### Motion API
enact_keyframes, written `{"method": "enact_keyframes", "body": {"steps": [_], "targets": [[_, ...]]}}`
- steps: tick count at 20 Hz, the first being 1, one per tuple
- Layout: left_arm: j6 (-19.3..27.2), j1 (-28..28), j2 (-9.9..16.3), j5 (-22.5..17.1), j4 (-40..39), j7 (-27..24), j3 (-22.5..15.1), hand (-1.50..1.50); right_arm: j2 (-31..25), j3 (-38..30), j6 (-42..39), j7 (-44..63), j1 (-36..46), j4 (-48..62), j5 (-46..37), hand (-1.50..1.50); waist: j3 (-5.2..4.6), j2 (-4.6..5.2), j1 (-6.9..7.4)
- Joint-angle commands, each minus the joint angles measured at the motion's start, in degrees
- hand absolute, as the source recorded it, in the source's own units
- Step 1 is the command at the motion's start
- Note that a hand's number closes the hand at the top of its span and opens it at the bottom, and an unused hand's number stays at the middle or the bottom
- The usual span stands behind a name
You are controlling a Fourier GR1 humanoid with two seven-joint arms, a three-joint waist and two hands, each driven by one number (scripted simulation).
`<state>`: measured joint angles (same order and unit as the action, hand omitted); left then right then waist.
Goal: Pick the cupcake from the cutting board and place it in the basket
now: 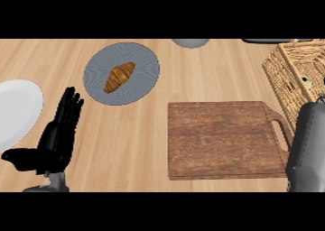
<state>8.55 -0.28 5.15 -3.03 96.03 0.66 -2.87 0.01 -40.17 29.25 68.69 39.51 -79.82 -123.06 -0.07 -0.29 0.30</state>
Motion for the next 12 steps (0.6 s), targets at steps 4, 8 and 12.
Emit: {"method": "enact_keyframes", "body": {"steps": [4, 8, 12], "targets": [[-1.73, 0.06, 1.43, -1.55, -0.36, 0.15, 1.61, 0.00, -0.01, 9.22, -3.80, 12.12, -6.68, -17.08, 1.29, -1.50, -0.01, -0.38, -0.26], [-1.68, 2.80, 0.67, -0.94, 0.22, -1.53, 0.66, 0.00, -0.01, 19.57, -12.51, 12.37, -14.36, -27.57, 3.29, -1.50, -0.01, -0.40, -0.11], [-0.06, 0.79, -0.52, 0.21, -0.14, -0.33, -0.05, 0.00, -0.01, 27.78, -13.10, 13.80, -19.55, -37.35, 5.87, -1.50, 0.05, -0.21, -0.36]]}}
